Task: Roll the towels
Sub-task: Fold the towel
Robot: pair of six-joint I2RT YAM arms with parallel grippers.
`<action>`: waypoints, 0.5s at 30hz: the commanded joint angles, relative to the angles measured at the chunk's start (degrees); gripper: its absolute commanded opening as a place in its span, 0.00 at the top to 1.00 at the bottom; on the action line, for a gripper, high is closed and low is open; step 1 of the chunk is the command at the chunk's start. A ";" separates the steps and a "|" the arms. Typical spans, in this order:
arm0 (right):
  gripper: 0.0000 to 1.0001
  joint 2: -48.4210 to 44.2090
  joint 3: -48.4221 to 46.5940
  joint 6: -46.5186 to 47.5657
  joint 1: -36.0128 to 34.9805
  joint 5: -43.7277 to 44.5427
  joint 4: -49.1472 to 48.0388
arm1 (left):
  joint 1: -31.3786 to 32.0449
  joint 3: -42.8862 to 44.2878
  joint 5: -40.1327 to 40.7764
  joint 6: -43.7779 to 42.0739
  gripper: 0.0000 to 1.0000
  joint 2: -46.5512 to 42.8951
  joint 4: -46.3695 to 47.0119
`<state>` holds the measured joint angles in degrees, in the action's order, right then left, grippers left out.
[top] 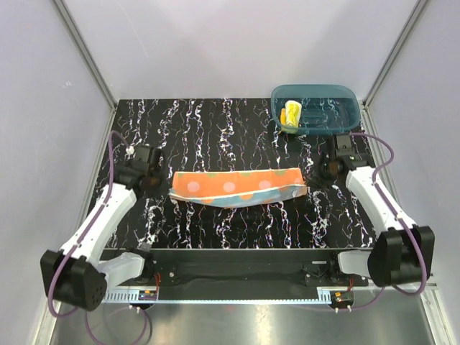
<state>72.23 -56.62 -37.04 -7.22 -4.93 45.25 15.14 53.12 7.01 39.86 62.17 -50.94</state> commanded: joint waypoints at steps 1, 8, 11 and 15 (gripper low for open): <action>1.00 3.18 -4.28 2.84 1.51 2.56 -2.89 | -0.55 5.58 1.78 -2.59 1.00 3.91 2.33; 1.00 11.35 -8.15 3.37 1.95 1.24 -4.74 | -1.07 10.94 1.70 -4.08 1.00 14.11 4.09; 1.00 13.89 -9.38 3.46 2.30 1.33 -5.53 | -1.16 13.14 1.78 -4.44 1.00 18.50 4.62; 1.00 17.06 -11.58 3.64 2.83 1.41 -6.05 | -1.51 15.87 2.57 -5.05 1.00 23.51 5.23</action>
<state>87.68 -64.60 -34.39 -5.19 -4.12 41.32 14.22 65.23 7.88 36.47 83.88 -47.94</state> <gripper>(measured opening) 0.012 0.024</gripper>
